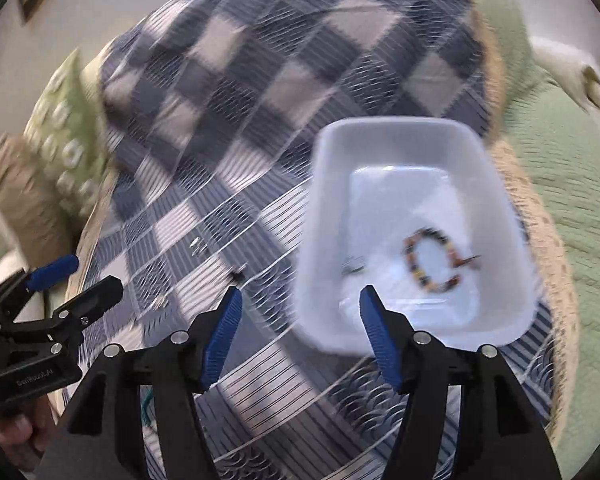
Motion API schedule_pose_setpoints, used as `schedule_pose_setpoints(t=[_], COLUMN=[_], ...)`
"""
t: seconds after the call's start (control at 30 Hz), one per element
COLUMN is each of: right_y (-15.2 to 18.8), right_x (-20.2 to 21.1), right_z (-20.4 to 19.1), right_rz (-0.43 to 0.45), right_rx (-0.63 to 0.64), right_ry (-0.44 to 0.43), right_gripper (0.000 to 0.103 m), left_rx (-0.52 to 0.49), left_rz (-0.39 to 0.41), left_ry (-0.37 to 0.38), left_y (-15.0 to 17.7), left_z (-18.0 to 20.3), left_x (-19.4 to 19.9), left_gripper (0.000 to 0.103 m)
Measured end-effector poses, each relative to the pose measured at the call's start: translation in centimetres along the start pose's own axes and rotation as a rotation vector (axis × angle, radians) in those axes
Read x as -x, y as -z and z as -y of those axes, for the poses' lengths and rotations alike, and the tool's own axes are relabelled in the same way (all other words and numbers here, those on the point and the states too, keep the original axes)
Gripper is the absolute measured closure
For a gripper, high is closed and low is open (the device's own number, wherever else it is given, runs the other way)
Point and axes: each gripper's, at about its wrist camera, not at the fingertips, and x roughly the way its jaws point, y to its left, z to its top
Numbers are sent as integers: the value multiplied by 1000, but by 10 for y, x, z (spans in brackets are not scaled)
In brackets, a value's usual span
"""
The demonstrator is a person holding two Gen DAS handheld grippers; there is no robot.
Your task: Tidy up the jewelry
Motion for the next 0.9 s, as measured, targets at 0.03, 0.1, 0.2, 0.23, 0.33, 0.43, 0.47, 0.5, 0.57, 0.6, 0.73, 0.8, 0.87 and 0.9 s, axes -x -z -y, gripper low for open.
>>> schedule_pose_setpoints(t=[0.03, 0.1, 0.2, 0.23, 0.33, 0.43, 0.47, 0.5, 0.57, 0.6, 0.73, 0.8, 0.87, 0.9], right_y=[8, 22, 44, 52, 70, 81, 82, 82, 82, 83, 83, 83, 84, 84], right_x=[-4, -9, -17, -20, -29, -39, -40, -42, -44, -45, -49, -51, -51, -51], right_z=[-10, -24, -46, -53, -63, -66, -66, -66, -64, -63, -57, -58, -59, -60], right_rz=[-21, -58, -110, -127, -170, -216, -221, -223, -223, -225, -243, -246, -246, -246], right_rx=[16, 43, 90, 107, 120, 115, 115, 117, 113, 109, 101, 106, 113, 115], right_ry=[-9, -28, -47, -49, -45, -61, -59, -51, -35, -32, -28, -26, -24, -23], right_gripper=[42, 42, 42, 42, 42, 42, 42, 42, 42, 42, 42, 42, 42, 42], left_rx=[15, 36, 64, 71, 80, 86, 81, 82, 87, 93, 92, 92, 98, 101], left_rz=[-20, -62, -116, -130, -169, -213, -227, -237, -261, -272, -282, -281, -287, -293], left_ry=[-8, -25, -19, -10, 8, 7, -4, -17, -17, -12, -39, -42, -27, -22], left_y=[11, 30, 51, 57, 73, 85, 89, 91, 94, 96, 96, 94, 92, 91], left_z=[-12, -31, -48, -52, -57, -60, -60, -60, -60, -60, -58, -56, -53, -50], left_x=[-1, -7, -17, -19, -28, -40, -44, -48, -57, -60, -69, -71, -74, -77], left_gripper=[19, 19, 19, 19, 19, 19, 19, 19, 19, 19, 19, 19, 19, 19])
